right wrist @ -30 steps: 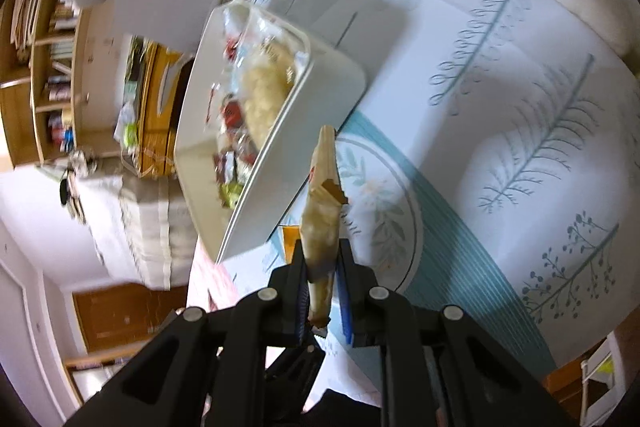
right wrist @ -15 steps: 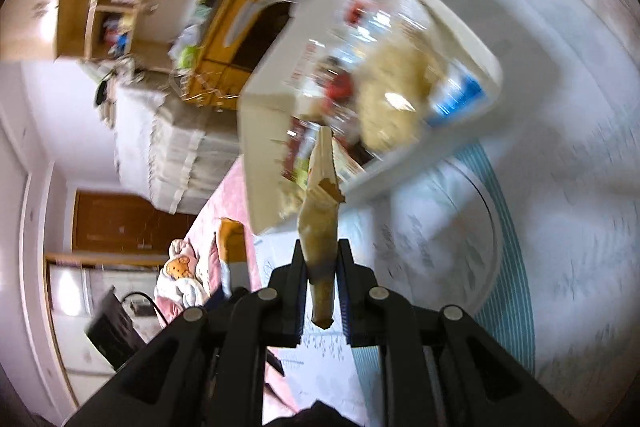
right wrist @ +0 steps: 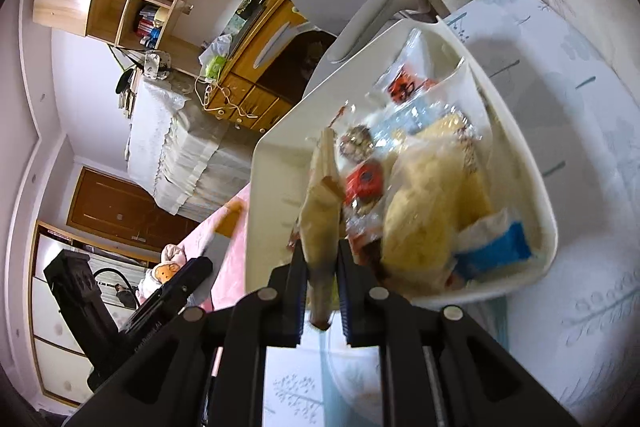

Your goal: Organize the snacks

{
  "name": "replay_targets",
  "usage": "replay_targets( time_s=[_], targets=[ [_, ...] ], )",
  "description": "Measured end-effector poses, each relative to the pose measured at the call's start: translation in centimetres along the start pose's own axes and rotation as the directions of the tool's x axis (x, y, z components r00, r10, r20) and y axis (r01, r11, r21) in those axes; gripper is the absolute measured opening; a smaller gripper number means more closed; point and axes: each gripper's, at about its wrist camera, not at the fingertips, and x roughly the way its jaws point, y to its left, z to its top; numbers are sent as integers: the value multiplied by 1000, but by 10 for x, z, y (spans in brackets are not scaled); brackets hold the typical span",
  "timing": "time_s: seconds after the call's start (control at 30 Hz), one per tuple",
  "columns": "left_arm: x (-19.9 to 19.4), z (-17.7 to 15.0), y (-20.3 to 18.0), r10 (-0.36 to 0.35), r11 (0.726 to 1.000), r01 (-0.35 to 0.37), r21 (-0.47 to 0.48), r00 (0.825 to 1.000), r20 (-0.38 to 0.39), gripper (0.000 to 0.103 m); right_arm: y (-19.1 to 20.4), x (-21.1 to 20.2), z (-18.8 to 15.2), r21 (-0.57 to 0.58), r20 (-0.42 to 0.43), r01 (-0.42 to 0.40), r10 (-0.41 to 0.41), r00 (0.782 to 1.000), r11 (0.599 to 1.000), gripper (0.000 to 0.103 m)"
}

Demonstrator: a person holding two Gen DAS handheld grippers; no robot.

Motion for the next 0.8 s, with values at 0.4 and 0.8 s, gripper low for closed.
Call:
replay_targets(
  time_s=[0.4,0.8],
  targets=[
    [4,-4,-21,-36,999,35,-24,997,-68,48,-28,-13,8,68,13,185,-186,982,980,35],
    [-81,-28,-30,-67,998,66,-8,995,-80,66,13,-64,-30,7,-14,247,-246,969,969,53]
  ],
)
